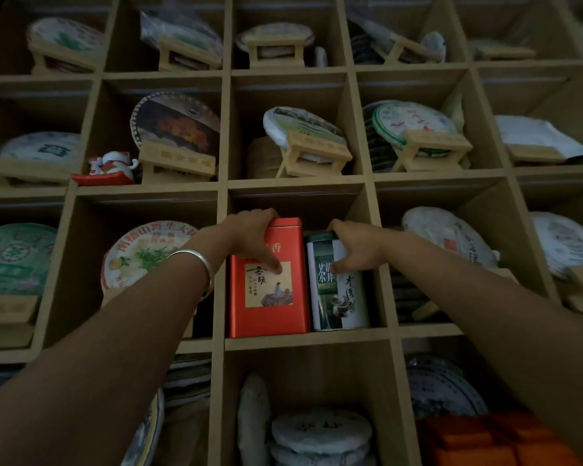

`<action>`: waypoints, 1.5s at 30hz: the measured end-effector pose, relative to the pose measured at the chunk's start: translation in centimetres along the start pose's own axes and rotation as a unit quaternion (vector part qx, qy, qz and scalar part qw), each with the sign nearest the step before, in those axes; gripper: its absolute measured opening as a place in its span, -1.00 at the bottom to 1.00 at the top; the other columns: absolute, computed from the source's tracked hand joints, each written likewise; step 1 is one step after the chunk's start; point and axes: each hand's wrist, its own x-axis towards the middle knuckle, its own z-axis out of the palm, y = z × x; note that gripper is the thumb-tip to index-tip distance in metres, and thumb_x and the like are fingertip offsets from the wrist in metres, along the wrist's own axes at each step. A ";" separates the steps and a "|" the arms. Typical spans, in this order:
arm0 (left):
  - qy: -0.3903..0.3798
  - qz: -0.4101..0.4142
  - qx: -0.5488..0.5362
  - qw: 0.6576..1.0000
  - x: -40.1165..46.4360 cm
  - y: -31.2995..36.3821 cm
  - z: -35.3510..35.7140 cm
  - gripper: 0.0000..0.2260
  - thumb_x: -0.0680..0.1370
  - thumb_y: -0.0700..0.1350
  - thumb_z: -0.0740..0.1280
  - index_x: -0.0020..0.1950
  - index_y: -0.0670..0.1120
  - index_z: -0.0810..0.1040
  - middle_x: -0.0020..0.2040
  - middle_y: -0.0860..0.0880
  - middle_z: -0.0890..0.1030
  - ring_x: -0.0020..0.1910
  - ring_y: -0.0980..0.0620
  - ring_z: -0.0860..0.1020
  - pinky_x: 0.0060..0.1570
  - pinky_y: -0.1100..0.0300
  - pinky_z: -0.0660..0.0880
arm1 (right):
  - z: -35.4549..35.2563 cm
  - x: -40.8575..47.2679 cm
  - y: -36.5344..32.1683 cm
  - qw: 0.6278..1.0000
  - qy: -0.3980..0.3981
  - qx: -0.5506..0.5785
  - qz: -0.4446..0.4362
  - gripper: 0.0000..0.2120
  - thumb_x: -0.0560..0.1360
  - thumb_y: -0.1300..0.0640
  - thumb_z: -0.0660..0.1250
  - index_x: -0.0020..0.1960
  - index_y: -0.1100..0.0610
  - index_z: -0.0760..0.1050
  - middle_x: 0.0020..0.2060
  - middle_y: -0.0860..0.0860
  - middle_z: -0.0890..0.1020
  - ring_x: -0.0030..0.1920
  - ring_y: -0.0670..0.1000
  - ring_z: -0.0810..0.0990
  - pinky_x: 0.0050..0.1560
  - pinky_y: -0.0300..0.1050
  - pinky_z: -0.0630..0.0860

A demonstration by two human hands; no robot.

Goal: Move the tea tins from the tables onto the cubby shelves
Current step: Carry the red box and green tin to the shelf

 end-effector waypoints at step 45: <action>0.081 0.009 -0.007 0.997 -2.2 2.1 -1.6 -0.22 0.40 0.09 0.45 0.52 0.00 0.16 0.44 -0.15 0.34 0.40 -0.17 0.31 0.32 -0.08 0.36 | -0.4 -2.0 0.4 0.995 0.072 -0.065 -0.015 -0.20 0.48 -0.14 0.27 0.55 0.04 -0.10 0.50 0.12 0.11 0.48 0.16 0.11 0.41 0.08 0.22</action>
